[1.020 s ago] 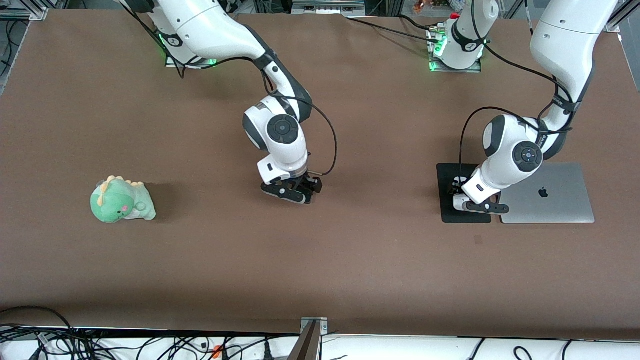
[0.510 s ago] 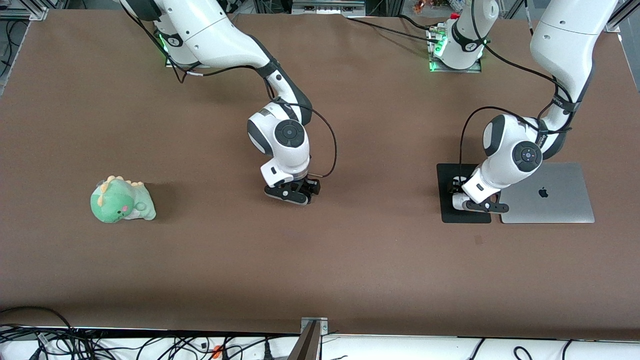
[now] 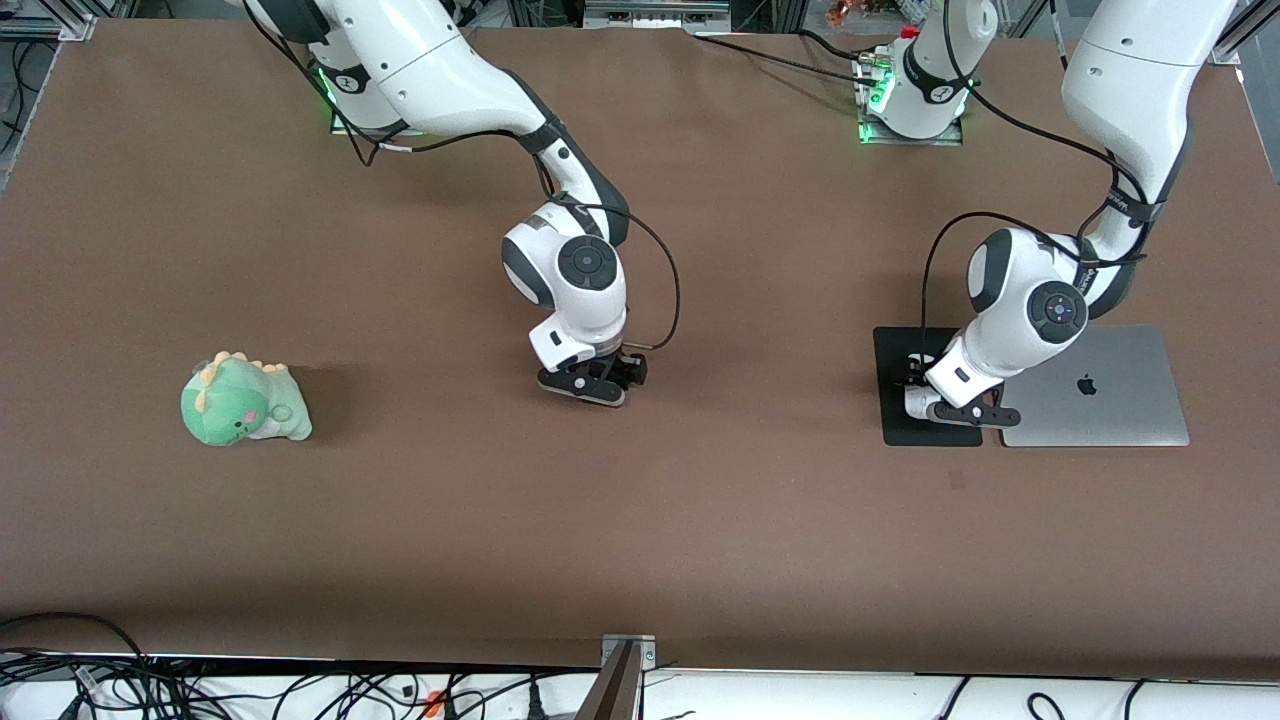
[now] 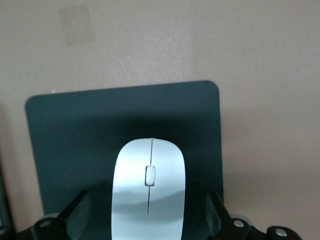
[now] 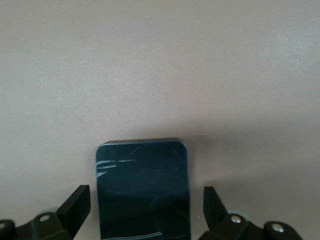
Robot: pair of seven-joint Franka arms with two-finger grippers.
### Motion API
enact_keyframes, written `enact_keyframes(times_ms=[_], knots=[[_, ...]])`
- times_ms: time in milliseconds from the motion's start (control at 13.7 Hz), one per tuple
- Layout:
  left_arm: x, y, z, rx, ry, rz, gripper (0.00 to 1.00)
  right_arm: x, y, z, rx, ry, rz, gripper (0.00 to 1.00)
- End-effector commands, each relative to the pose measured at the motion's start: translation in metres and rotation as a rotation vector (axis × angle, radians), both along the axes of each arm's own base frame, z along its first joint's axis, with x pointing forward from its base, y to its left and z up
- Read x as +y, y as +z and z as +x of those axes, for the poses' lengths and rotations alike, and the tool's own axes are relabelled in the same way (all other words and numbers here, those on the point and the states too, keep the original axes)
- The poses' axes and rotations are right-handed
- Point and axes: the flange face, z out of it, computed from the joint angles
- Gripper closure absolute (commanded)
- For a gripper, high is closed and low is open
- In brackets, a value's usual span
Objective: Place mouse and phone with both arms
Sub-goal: 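Release the mouse and raise the left gripper while the right lifts phone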
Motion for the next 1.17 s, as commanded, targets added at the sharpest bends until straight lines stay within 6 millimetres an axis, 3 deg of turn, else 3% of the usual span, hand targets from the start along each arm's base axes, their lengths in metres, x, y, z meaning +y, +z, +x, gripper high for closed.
enact_keyframes(times_ms=[0, 364, 583, 801, 947, 1093], knots=[[0.003, 0.061, 0.01, 0.024, -0.02, 0.033, 0.0, 0.009, -0.004, -0.005, -0.023, 0.038, -0.005, 0.0], [-0.008, 0.209, 0.046, 0.177, -0.038, 0.074, 0.0, 0.007, -0.012, -0.006, -0.013, 0.083, -0.019, 0.0], [-0.006, 0.295, 0.052, 0.186, -0.026, 0.071, 0.0, 0.005, -0.009, -0.004, -0.012, 0.101, -0.022, 0.0], [-0.004, 0.361, 0.046, 0.113, -0.017, 0.063, 0.0, 0.006, -0.013, -0.006, -0.01, 0.094, -0.022, 0.0], [0.004, 0.379, 0.041, 0.084, 0.001, 0.062, 0.0, 0.005, -0.014, -0.006, -0.008, 0.094, -0.023, 0.0], [0.004, 0.38, 0.042, 0.08, 0.017, 0.075, 0.0, 0.004, -0.015, -0.006, -0.008, 0.096, -0.026, 0.02]])
